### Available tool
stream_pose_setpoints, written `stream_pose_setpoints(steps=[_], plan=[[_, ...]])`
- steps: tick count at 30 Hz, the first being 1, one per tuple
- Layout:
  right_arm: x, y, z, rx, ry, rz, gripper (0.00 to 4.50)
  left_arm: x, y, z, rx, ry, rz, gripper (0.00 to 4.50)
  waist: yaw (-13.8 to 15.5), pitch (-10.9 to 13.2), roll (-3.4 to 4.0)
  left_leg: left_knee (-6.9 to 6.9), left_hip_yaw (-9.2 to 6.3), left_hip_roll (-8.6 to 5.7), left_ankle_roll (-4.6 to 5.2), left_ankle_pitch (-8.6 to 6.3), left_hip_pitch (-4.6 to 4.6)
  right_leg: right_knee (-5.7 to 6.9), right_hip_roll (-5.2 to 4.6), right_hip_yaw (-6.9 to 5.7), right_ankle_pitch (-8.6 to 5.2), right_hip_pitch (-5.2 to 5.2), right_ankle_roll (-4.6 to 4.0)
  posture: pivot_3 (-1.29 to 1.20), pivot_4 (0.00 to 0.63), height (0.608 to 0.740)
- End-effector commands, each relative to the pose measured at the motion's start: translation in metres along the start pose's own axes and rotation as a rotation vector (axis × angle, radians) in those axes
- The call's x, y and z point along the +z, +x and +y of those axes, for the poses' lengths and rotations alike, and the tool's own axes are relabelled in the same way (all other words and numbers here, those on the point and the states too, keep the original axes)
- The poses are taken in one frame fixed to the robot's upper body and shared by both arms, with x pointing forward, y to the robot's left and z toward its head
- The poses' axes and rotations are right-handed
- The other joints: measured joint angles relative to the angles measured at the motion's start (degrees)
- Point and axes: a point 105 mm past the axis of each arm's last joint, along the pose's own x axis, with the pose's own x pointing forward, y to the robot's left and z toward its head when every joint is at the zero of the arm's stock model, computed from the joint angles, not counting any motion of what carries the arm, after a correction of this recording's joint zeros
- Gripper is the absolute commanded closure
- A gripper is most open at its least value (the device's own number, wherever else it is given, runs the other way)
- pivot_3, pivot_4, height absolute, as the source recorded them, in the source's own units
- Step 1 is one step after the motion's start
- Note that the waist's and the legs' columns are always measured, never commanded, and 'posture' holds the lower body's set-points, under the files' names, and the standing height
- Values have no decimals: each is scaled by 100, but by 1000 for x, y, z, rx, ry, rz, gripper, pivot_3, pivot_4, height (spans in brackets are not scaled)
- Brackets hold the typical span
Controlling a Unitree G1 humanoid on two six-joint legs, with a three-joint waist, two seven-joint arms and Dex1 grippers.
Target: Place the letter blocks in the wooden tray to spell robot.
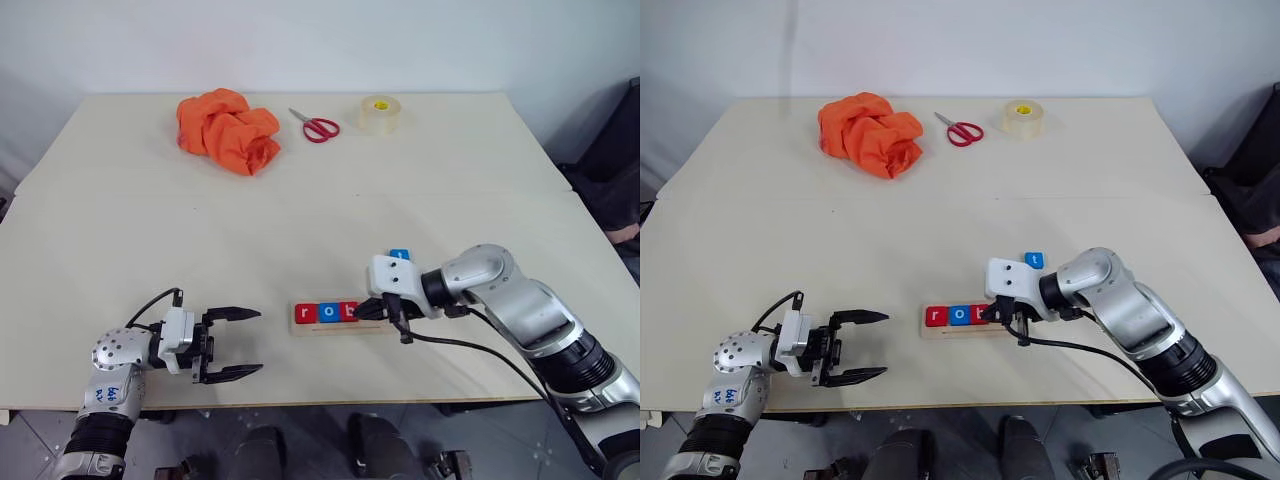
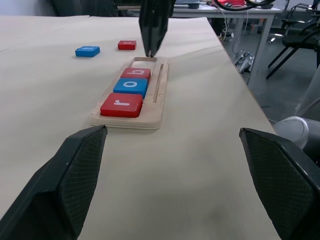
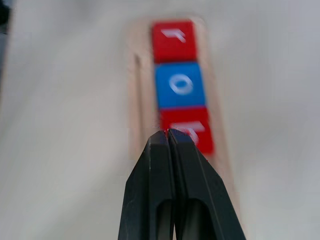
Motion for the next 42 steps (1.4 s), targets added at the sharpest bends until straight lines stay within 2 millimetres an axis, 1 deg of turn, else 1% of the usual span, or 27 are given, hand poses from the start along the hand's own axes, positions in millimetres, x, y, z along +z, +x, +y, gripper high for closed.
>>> stream_pose_setpoints(steps=[1, 8, 15, 21, 24, 25, 27, 29, 30, 32, 33, 37, 39, 40, 41, 42], plan=[[-6, -4, -9, -48, -5, 6, 4439, 4, -1, 2, 5, 21, -9, 0, -1, 0, 0, 0, 0, 0, 0, 0, 0, 0, 1, 0, 0, -1, 0, 0, 150, 740], [-17, 10, -9, -31, 10, 11, 4439, 6, -2, 2, 7, 25, -8, 0, 0, 0, 0, 0, 0, 0, 0, 0, 0, 1, 1, 0, 0, -1, 0, 0, 150, 740], [-12, 23, -6, -4, 11, -23, 4439, 7, -5, 2, 15, 30, -4, 0, -1, 0, 0, 0, 1, 1, 0, 0, 2, 2, 2, 0, 0, 1, 0, 0, 150, 740], [-12, 26, -10, -18, 12, -24, 4439, 7, -6, 3, 19, 34, -1, 0, -10, -1, -1, 0, 1, 6, 0, 0, 13, 4, 7, 0, 0, 10, 0, 0, 150, 740], [-8, 14, -18, -69, 8, -29, 4439, 8, -6, 6, 19, 38, 1, 0, -5, -1, -1, 0, 1, 11, 0, 0, 18, 7, 12, 1, 0, 12, -1, 0, 150, 740], [-8, 7, -20, -89, 11, -32, 4439, 9, -6, 6, 19, 39, 2, 0, -1, -1, -1, 0, 1, 12, 0, 1, 18, 7, 13, 0, -1, 12, -1, 0, 150, 740], [-7, -3, -20, -109, 15, -39, 4439, 9, -7, 7, 17, 40, 2, 0, 6, 0, 0, 1, 1, 12, -1, 1, 16, 8, 12, 1, -1, 9, -1, 0, 150, 740], [-4, -14, -16, -112, 24, -64, 4439, 9, -7, 9, 15, 41, 2, 0, 24, 0, 0, 1, 1, 12, -1, 1, 13, 4, 12, 1, -1, 10, -1, 0, 150, 740], [-4, -18, -15, -117, 33, -72, 4276, 9, -7, 9, 15, 41, 2, 0, 22, 0, 0, 0, 1, 11, -2, 0, 10, 2, 10, -1, -1, 9, -1, 0, 150, 740], [-10, -33, -11, -156, 79, -86, 3910, 9, -6, 11, 10, 38, 0, 0, 34, 0, 0, -1, 0, 12, -5, -2, 9, -5, 11, -1, -1, 10, -2, 0, 150, 740], [-13, -38, -9, -173, 96, -90, 3606, 8, -6, 11, 8, 37, -1, 0, 34, 0, 0, -2, -1, 12, -6, -3, 5, -10, 11, -3, -1, 10, -2, 0, 150, 740], [-32, -67, -15, -347, 186, -98, 2275, 9, -4, 16, 7, 35, -8, 0, 36, 0, -1, -1, 1, 8, -8, -5, 3, -14, 9, -1, 0, 11, 1, 0, 150, 740], [-43, -81, -12, -408, 262, -118, 1641, 9, -4, 18, 4, 34, -11, 0, 36, 0, -1, 0, 1, 8, -7, -5, 3, -14, 10, -1, 1, 11, 2, 0, 150, 740], [-48, -88, -10, -442, 281, -121, 1358, 9, -4, 19, 3, 34, -12, 0, 37, 0, -1, 0, 1, 9, -7, -5, 4, -14, 10, -1, 1, 12, 1, 0, 150, 740], [-53, -94, -7, -472, 296, -119, 936, 9, -4, 21, 2, 34, -12, 0, 38, 0, -1, 0, 0, 10, -7, -5, 4, -14, 13, -1, 1, 11, 1, 0, 150, 740], [-56, -97, -4, -495, 304, -117, 623, 9, -5, 22, 2, 35, -13, 0, 39, 0, -1, -1, 0, 10, -7, -5, 4, -14, 14, -1, 1, 12, 1, 0, 150, 740]])
